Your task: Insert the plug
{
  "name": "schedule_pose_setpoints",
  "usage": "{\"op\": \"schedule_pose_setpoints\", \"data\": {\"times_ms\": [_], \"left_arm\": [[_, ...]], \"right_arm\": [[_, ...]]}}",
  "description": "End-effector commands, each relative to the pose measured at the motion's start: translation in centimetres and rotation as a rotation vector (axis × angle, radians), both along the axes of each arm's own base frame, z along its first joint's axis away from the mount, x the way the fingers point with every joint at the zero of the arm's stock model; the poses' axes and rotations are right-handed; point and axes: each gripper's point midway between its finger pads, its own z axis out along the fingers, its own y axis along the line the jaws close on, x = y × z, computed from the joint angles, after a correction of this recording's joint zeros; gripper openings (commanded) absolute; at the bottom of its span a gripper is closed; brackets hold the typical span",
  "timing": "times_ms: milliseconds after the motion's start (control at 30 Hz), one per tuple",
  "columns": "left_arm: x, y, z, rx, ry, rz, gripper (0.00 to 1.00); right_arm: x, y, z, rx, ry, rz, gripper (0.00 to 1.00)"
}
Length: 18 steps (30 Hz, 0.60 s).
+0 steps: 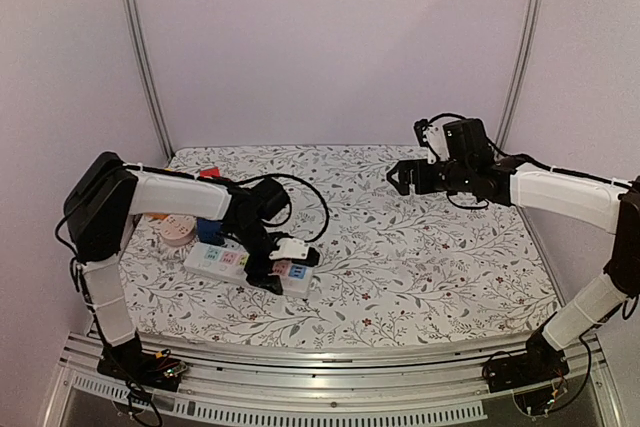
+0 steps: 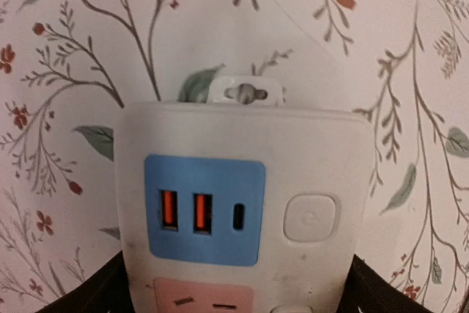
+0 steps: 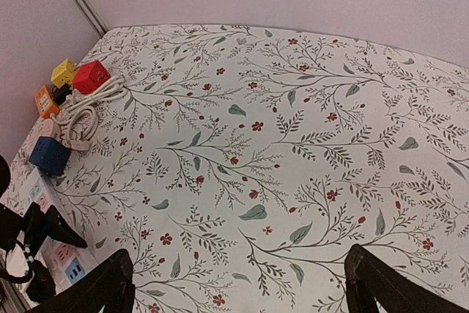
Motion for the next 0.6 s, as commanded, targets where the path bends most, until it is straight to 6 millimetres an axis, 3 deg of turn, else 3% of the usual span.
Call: {"op": "schedule_pose_setpoints", "data": {"times_ms": [0, 100, 133, 300, 500, 567], "left_arm": [[3.9, -7.5, -1.5, -0.004, -0.071, 0.184, 0.45], [4.6, -11.7, -1.4, -0.004, -0.067, 0.186, 0.47], [4.4, -12.1, -2.3, 0.017, -0.049, 0.189, 0.48], [5.3, -16.2, -2.8, 0.024, -0.048, 0.249, 0.53], [5.8, -17.8, -4.3, 0.062, -0.012, 0.342, 0.58], [5.6, -18.2, -4.4, 0.055, 0.005, 0.337, 0.66]], "right_arm": [[-1.0, -2.5, 1.5, -0.038, 0.002, -0.109, 0.99], [-1.9, -4.2, 1.9, -0.058, -0.015, -0.153, 0.99], [-2.2, -4.6, 2.0, -0.067, -0.022, -0.161, 0.99], [-3.6, -6.5, 3.7, -0.088, -0.07, -0.2, 0.99], [-4.7, -7.7, 5.1, -0.073, -0.11, -0.223, 0.99], [-4.9, -7.7, 5.2, -0.066, -0.111, -0.217, 0.99]]}}
